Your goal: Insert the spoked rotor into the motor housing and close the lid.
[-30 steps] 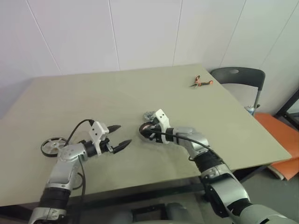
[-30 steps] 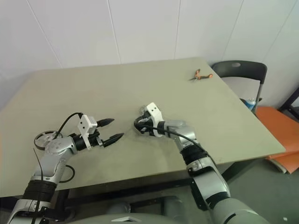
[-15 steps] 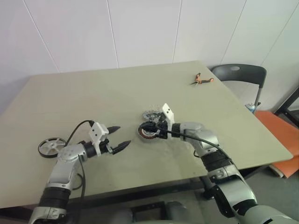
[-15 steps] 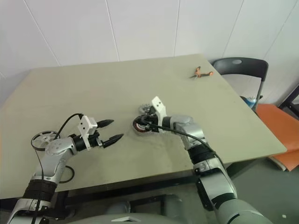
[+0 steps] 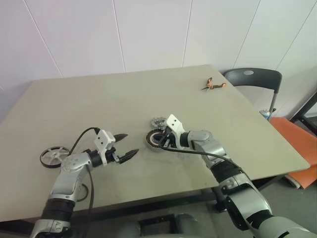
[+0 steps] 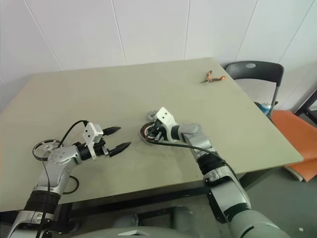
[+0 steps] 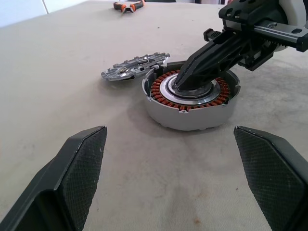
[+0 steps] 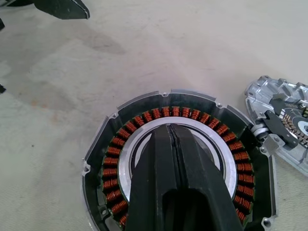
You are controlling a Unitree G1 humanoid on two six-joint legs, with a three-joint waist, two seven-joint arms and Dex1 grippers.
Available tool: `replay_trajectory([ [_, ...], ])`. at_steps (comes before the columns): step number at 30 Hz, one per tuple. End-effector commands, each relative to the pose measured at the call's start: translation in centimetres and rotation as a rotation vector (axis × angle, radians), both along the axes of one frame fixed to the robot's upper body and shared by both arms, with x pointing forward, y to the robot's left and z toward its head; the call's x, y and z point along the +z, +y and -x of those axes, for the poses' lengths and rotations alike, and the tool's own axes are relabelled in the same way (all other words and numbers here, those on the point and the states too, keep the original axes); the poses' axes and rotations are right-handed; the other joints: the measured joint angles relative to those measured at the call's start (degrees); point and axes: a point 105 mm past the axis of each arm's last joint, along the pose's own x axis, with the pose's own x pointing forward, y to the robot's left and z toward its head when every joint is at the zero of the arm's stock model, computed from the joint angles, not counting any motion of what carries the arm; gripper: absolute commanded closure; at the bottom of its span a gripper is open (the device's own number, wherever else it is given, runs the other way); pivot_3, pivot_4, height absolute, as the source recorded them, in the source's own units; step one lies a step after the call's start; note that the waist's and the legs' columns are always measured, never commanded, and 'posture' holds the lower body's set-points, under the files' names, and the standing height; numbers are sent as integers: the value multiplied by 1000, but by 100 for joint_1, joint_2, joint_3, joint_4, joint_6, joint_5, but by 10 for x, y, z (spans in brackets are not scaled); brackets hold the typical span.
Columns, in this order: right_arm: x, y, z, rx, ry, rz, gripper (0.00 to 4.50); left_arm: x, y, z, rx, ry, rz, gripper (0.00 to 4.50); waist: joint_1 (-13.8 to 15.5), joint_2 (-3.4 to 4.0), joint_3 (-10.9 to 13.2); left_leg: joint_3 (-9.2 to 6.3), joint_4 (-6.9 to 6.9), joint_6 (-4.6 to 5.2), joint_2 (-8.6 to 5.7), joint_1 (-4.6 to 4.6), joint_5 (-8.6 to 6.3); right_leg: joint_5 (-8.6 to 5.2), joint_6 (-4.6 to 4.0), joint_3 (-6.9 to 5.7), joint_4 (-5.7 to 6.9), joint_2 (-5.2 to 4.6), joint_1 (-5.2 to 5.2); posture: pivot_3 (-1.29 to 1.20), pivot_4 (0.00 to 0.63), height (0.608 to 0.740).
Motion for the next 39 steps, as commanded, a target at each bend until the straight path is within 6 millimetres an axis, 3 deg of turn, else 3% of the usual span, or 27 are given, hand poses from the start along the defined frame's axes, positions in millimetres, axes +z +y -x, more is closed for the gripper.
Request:
replay_trajectory([
  [1,4,-9,-10,-31,-51,57,4481,13,-1,-2,-13,-56,-5,0,0,0,0,0,0,0,0,6,0,-1,0,0,0,0,6,0,0,740],
  [10,-19,-28,-12,-64,4,163,4481,13,0,-3,-13,-54,-8,0,2,-5,-4,1,0,0,0,47,0,-13,-14,1,0,0,51,0,0,740],
  [16,23,3,-6,-29,83,-219,4481,14,0,-3,-12,-57,3,0,-8,-3,-3,-3,2,0,2,52,0,-14,-14,1,0,3,59,0,0,740],
  [22,59,20,19,146,126,-410,4481,29,10,2,36,-76,90,0,-8,-1,-1,-3,-2,1,3,25,0,0,2,2,4,0,25,0,0,740],
  [29,56,19,15,142,102,-346,4481,44,38,40,262,-13,273,0,-19,0,0,-1,-5,0,7,28,-1,-9,-6,3,4,-6,23,0,0,740],
  [36,43,24,18,167,124,-315,4481,60,101,109,662,187,826,0,-119,-10,3,-2,-7,0,17,28,-2,-14,-11,5,3,-11,18,0,0,740],
  [39,43,30,23,200,134,-329,4481,60,115,139,743,251,1017,0,-144,-10,4,-3,-6,-1,18,33,-2,-19,-16,2,1,-11,22,0,0,740],
])
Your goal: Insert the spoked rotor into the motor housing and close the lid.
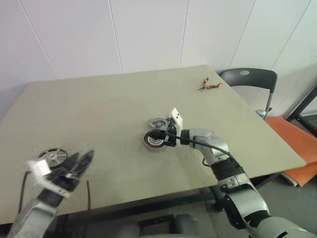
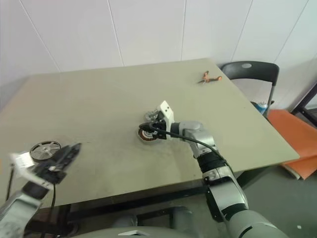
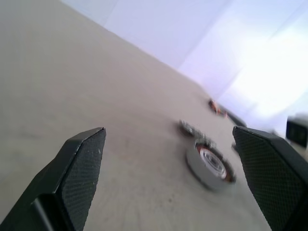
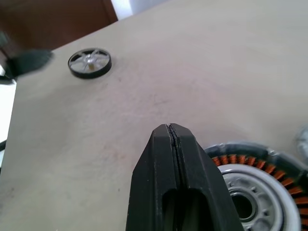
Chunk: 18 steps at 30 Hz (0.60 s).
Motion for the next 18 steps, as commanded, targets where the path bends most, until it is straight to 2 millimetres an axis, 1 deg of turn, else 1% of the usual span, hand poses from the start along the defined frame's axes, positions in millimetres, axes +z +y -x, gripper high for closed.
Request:
replay_trajectory([
  [1,19,12,5,68,-42,-73,4481,15,8,27,65,-35,212,0,-7,1,2,1,1,-1,-1,2,0,-4,-6,-1,-5,0,3,0,0,740],
  [3,30,12,8,94,-33,-127,4481,8,10,40,90,-1,290,0,-15,-2,6,2,1,-2,-2,3,-1,-5,-7,-2,-17,2,8,0,0,740],
  [5,41,7,9,111,-25,-166,4481,-4,11,49,123,35,366,0,-2,0,19,0,1,-3,-7,-1,-1,-6,-7,-5,-25,4,1,0,0,740],
  [6,44,3,12,126,-32,-161,4481,-15,14,53,160,66,397,0,4,7,26,-1,1,-3,-8,1,-2,-7,-7,-7,-31,3,-12,0,0,740],
  [8,47,-1,16,142,-41,-146,4481,-27,20,57,206,105,421,0,5,10,32,-2,1,-5,-12,-2,-3,-8,-7,-10,-40,-1,-11,0,0,740],
  [11,57,-6,19,144,-56,-155,4481,-41,41,53,332,117,433,0,-7,2,38,-5,0,-10,-11,-4,-6,-8,-7,-13,-44,2,-14,0,0,740],
  [13,58,-7,19,133,-60,-151,4481,-44,54,46,393,110,415,0,-14,1,39,-6,-1,-19,-10,-4,-11,-8,-7,-17,-45,4,-14,0,0,740],
  [15,58,-8,19,129,-60,-147,4481,-46,61,42,421,105,396,0,-22,-3,38,-8,-2,-20,-8,-4,-12,-8,-7,-22,-45,8,-14,0,0,740],
  [18,63,-9,22,136,-68,-153,4481,-49,78,30,449,80,385,0,-16,-1,38,-5,-7,-9,-10,-9,-6,-8,-8,-21,-44,6,-13,0,0,740],
])
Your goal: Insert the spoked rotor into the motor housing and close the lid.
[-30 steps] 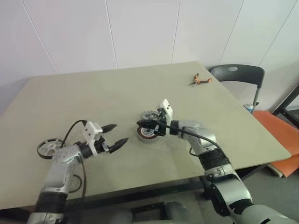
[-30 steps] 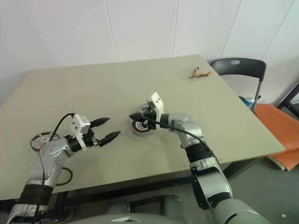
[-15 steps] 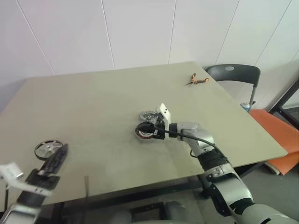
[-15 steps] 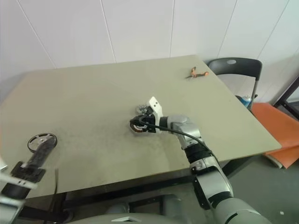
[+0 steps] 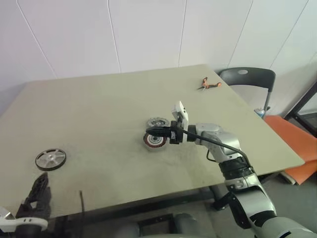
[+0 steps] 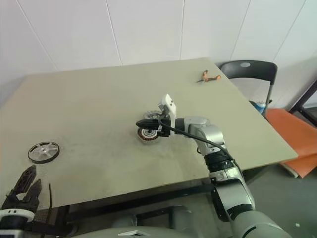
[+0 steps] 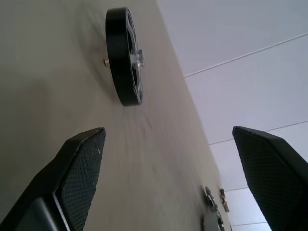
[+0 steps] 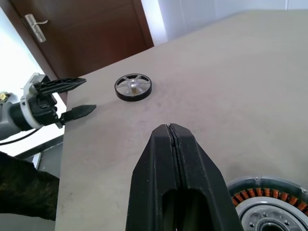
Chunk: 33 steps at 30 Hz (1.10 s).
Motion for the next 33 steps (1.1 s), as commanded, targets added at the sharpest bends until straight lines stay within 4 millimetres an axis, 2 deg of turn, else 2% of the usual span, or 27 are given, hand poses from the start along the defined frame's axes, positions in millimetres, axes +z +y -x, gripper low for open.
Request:
replay_trajectory([
  [1,20,1,4,17,-52,-43,4481,5,23,-5,51,-8,-63,0,6,-2,-1,0,0,2,0,-8,1,0,-1,0,1,0,2,0,0,740],
  [6,23,1,5,10,-59,-49,4481,-3,35,-29,8,1,-66,0,24,-9,-6,1,3,5,-5,-43,3,3,-2,2,6,1,-21,0,0,740],
  [10,23,0,5,2,-62,-48,4481,-10,41,-46,-41,40,-69,0,31,1,-4,-2,6,5,-7,-36,5,3,-3,-3,21,1,-17,0,0,740],
  [17,22,-3,5,-13,-59,-38,4481,8,38,-82,-96,36,-83,0,36,-4,-7,-5,6,5,-4,-6,5,3,-3,-3,29,2,10,0,0,740],
  [21,20,-4,4,-20,-56,-32,4481,15,34,-85,-105,40,-77,0,11,-11,-11,5,4,4,-4,-11,4,6,-1,9,24,0,4,0,0,740],
  [26,19,-4,3,-20,-54,-28,4481,21,31,-80,-102,54,-59,0,27,-15,-12,3,2,4,-4,-30,4,9,-3,10,24,-4,-14,0,0,740],
  [29,18,-4,3,-20,-54,-23,4481,19,34,-80,-78,71,-37,0,38,-14,-12,0,3,4,-4,-27,4,7,-2,8,26,-4,-13,0,0,740],
  [33,16,-5,2,-22,-51,-15,4481,16,25,-74,-69,106,-1,0,31,-17,-13,2,5,4,-4,-24,5,7,-2,9,25,-4,-9,0,0,740],
])
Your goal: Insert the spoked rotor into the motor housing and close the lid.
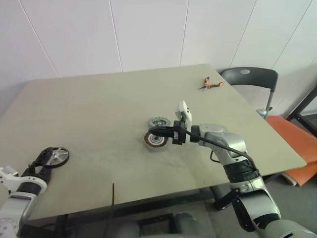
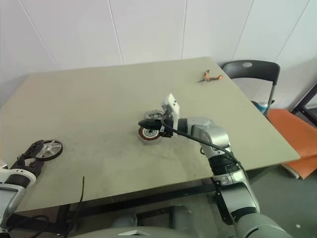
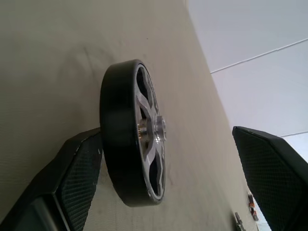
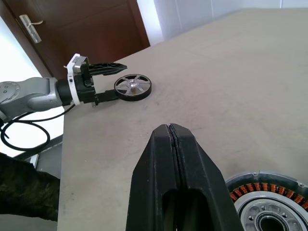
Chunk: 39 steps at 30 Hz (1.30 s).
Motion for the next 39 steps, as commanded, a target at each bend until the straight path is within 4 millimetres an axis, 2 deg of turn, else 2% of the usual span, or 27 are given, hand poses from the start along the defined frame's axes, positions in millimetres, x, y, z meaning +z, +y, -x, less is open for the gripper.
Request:
replay_trajectory([
  [1,10,1,-2,8,-46,-15,4481,13,-7,4,-3,-21,-2,0,-1,-3,-2,1,0,0,0,-1,0,0,0,1,-2,0,0,0,0,740],
  [5,9,3,-2,15,-43,-16,4481,12,-9,7,14,6,24,0,-2,-4,-2,1,-1,0,0,-2,0,1,-1,3,-3,-1,-2,0,0,740],
  [9,8,5,-3,19,-43,-15,4481,18,-10,-3,7,1,29,0,4,-4,-2,-1,0,0,-1,5,0,0,-1,0,0,3,4,0,0,740],
  [13,7,5,-5,19,-45,-11,4481,15,-17,10,19,0,35,0,-14,-5,-3,4,-1,0,-2,8,0,0,-1,3,-5,3,8,0,0,740],
  [21,4,0,-7,3,-44,-2,4481,14,-21,13,36,-6,61,0,-1,-5,-2,4,0,0,-3,8,0,-1,-1,2,-6,3,8,0,0,740],
  [31,2,2,-9,2,-43,4,4481,18,-6,10,123,-13,60,0,5,-5,-3,4,0,0,-4,8,0,-1,-1,2,-6,4,9,0,0,740],
  [39,2,1,-10,-1,-46,7,4481,18,-9,12,125,-5,62,0,-9,-6,-2,5,-1,0,-5,8,0,-1,-1,3,-7,4,9,0,0,740],
])
